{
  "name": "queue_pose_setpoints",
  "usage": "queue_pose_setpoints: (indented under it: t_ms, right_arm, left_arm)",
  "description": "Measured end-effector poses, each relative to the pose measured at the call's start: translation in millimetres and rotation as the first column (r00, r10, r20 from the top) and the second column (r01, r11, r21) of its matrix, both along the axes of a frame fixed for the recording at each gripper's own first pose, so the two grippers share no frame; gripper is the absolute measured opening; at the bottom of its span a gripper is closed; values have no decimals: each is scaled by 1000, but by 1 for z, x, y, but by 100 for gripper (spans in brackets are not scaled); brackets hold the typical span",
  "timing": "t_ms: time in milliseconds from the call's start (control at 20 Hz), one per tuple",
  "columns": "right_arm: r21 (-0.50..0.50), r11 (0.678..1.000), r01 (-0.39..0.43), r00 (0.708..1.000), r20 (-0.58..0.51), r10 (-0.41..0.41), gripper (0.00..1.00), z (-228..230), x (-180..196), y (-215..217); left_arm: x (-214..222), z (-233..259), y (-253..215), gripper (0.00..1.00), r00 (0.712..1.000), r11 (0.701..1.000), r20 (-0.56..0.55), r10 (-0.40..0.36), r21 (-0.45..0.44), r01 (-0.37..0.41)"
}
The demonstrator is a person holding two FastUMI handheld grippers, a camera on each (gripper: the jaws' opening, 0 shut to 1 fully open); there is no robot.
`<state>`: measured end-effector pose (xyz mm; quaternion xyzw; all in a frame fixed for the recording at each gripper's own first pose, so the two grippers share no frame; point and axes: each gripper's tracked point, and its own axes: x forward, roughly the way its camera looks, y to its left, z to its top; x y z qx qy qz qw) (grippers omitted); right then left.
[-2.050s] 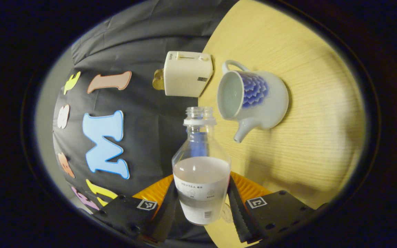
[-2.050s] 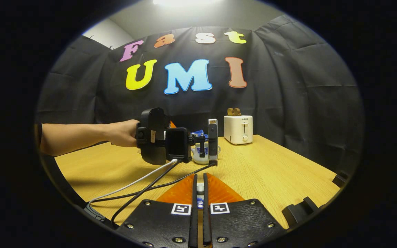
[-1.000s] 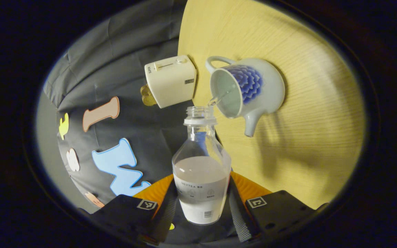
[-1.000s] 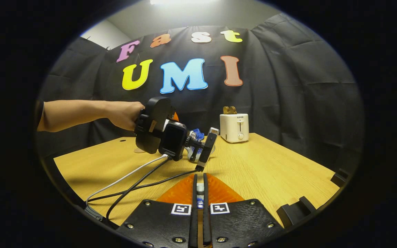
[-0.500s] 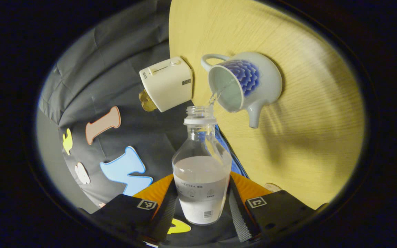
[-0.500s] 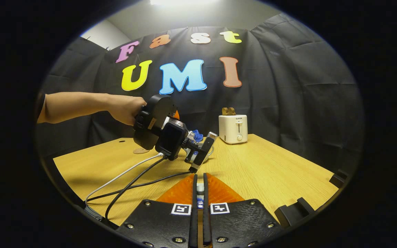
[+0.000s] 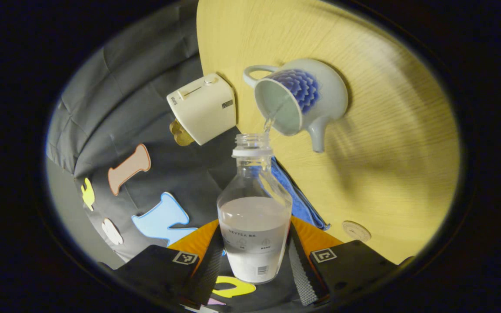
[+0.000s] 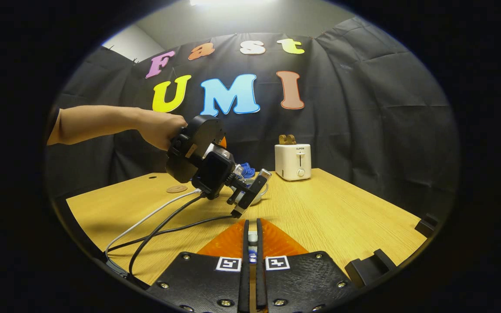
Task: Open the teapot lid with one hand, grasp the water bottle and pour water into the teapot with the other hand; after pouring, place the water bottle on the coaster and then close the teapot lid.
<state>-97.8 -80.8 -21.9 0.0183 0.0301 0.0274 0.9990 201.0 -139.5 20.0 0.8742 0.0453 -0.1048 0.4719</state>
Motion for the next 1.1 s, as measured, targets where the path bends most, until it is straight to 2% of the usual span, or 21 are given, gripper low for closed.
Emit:
queue_pose_setpoints:
  t_ms: [100,150,300,350,600,1100]
  right_arm:
    - [0,1000,-2,1000,-2,2,6,-1,0,1]
    - [-1,1000,-2,1000,-2,2,6,-1,0,1]
    - [-2,1000,-2,1000,0,2,6,1,0,1]
    - [-3,1000,-2,1000,1,2,6,0,0,1]
    - [-6,1000,-2,1000,2,2,6,2,0,1]
    - [-9,1000,-19,1000,4,19,6,3,1,3]
  left_arm:
    - [0,0,-1,86,1000,1000,2,-7,15,7]
    - [0,2,-2,80,1000,1000,3,-9,20,9]
    - [-1,5,-5,80,1000,999,11,-18,37,17]
    - [-1,5,-6,87,1000,999,12,-20,42,19]
    - [-1,10,-9,87,999,995,25,-31,92,29]
    - [-3,13,-13,86,999,991,32,-44,127,39]
